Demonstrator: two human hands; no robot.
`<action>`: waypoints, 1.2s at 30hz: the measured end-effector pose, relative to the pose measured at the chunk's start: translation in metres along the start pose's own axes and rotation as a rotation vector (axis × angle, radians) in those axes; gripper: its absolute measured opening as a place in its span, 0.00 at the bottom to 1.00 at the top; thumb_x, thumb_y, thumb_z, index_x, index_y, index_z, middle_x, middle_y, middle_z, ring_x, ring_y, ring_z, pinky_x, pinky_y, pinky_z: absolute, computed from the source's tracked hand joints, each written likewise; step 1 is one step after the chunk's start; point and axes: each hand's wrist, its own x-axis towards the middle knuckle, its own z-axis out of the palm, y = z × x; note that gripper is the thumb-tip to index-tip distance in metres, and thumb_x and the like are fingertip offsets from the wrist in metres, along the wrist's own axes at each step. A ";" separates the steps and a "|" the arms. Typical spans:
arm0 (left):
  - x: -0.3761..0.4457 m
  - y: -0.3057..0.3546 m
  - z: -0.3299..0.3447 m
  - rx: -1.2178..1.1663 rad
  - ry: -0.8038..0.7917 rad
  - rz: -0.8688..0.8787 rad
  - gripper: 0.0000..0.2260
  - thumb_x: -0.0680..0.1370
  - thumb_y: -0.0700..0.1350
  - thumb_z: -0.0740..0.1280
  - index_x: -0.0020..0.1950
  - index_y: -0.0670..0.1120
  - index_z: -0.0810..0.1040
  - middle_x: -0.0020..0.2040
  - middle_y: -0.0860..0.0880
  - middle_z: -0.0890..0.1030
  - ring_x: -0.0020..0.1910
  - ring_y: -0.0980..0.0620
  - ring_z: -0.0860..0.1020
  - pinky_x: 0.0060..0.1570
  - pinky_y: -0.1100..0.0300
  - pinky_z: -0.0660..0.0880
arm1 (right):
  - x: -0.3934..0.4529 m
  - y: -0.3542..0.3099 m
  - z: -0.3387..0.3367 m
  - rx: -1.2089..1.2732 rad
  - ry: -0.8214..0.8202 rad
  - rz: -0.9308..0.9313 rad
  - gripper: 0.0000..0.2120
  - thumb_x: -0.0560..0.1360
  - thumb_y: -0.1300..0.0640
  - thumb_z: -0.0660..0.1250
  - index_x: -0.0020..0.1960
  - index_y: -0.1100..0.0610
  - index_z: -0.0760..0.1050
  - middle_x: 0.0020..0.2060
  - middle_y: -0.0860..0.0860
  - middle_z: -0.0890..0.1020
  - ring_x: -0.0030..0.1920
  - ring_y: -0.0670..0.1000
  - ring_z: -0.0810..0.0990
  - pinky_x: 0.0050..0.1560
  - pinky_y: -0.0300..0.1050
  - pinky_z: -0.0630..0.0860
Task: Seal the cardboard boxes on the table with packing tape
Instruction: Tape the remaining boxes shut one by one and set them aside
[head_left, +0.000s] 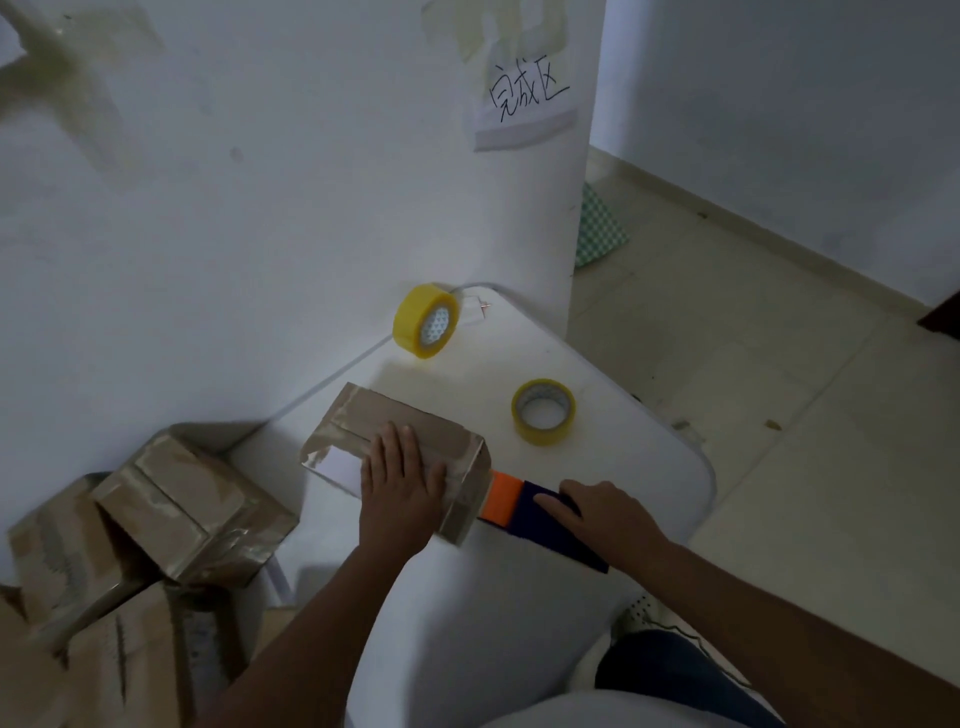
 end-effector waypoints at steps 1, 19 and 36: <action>0.001 -0.001 0.002 0.015 0.017 0.009 0.37 0.76 0.66 0.32 0.79 0.45 0.34 0.78 0.44 0.32 0.77 0.46 0.33 0.77 0.48 0.39 | -0.003 0.006 -0.002 0.001 -0.002 0.009 0.23 0.78 0.34 0.53 0.36 0.51 0.63 0.29 0.50 0.72 0.30 0.49 0.73 0.30 0.43 0.65; -0.016 0.038 0.022 0.104 0.180 0.170 0.31 0.79 0.48 0.68 0.77 0.38 0.63 0.77 0.38 0.64 0.77 0.40 0.61 0.72 0.44 0.65 | 0.008 -0.018 -0.016 0.187 -0.142 0.067 0.16 0.78 0.40 0.62 0.59 0.49 0.72 0.49 0.53 0.82 0.44 0.51 0.81 0.39 0.45 0.77; -0.018 0.035 0.026 0.003 0.282 0.212 0.24 0.81 0.45 0.58 0.77 0.39 0.63 0.77 0.41 0.65 0.76 0.43 0.63 0.72 0.48 0.63 | 0.036 -0.038 -0.021 -0.173 -0.026 0.203 0.16 0.80 0.44 0.58 0.58 0.56 0.70 0.51 0.55 0.80 0.48 0.56 0.79 0.42 0.46 0.73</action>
